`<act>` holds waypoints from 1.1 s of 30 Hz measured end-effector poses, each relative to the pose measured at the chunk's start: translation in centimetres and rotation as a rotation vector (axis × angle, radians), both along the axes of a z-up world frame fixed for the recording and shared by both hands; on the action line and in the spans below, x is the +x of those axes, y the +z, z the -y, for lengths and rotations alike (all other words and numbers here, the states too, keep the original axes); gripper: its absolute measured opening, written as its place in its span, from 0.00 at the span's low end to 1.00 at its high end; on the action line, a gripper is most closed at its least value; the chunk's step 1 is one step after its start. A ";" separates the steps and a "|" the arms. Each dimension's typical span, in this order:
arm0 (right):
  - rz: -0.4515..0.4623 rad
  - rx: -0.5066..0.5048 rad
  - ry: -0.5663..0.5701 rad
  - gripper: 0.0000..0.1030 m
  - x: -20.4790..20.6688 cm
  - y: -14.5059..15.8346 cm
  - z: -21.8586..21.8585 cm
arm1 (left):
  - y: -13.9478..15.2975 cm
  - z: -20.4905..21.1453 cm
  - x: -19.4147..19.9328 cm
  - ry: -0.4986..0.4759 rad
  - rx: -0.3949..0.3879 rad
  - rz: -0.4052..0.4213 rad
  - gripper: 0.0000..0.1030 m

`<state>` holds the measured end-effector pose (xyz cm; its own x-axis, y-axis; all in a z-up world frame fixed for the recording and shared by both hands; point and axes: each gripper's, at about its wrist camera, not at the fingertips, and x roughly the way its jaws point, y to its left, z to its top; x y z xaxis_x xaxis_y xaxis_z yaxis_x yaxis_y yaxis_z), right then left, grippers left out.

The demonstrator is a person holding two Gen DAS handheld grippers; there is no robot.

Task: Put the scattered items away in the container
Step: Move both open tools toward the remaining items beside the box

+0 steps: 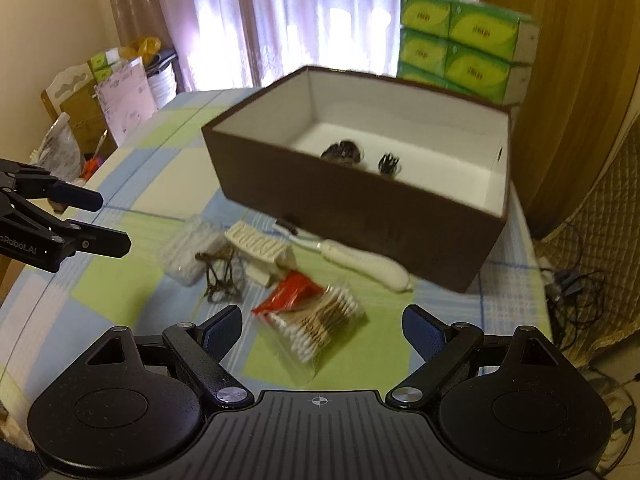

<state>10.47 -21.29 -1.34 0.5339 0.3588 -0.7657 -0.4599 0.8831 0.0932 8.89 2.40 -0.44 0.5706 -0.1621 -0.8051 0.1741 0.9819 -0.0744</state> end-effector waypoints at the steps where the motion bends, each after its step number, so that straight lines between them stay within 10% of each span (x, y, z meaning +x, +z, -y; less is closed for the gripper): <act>1: -0.007 -0.002 0.003 0.90 0.0 -0.4 0.0 | -0.4 0.0 0.0 0.004 -0.002 -0.008 0.78; 33: -0.088 -0.105 0.288 0.90 3.3 -7.5 -0.9 | -6.4 -1.7 3.6 0.041 0.011 -0.135 0.78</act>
